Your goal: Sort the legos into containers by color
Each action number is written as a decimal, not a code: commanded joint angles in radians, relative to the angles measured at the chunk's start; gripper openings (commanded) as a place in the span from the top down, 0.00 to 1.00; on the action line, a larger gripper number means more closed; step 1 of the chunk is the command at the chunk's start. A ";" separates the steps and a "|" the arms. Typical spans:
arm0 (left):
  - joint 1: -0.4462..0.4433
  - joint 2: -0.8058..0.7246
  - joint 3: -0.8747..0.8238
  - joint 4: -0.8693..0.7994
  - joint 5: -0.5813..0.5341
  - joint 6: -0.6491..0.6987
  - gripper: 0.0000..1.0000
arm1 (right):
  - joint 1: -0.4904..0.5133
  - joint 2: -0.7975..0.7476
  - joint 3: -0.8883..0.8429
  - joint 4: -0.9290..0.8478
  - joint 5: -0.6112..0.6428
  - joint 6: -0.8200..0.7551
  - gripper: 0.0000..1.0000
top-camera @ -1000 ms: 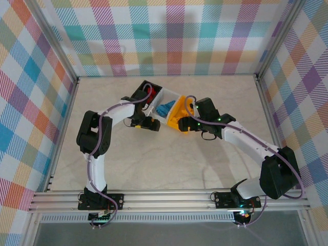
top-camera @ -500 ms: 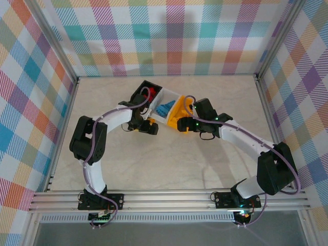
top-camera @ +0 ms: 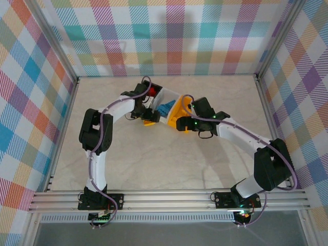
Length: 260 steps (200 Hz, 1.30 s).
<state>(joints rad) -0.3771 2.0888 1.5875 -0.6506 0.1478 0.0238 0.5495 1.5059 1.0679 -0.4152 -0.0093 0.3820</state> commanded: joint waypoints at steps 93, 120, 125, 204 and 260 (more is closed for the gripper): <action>-0.120 -0.174 -0.254 0.051 -0.035 -0.110 0.04 | 0.003 0.031 0.013 0.044 -0.032 0.021 0.11; -0.120 -0.133 -0.190 0.003 -0.112 -0.112 0.14 | 0.003 0.008 -0.009 0.046 -0.024 0.026 0.11; -0.120 -0.120 -0.169 -0.006 -0.120 -0.110 0.16 | 0.003 0.005 -0.012 0.046 -0.022 0.026 0.11; -0.105 0.038 0.030 -0.074 -0.209 -0.087 0.30 | 0.002 -0.033 -0.040 0.030 0.009 0.012 0.11; -0.107 0.018 -0.057 -0.055 -0.194 -0.126 0.51 | 0.001 0.018 0.008 0.040 -0.005 0.010 0.10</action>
<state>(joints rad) -0.4885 2.1216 1.5742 -0.6777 -0.0441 -0.0841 0.5495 1.4960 1.0420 -0.3847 -0.0086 0.3885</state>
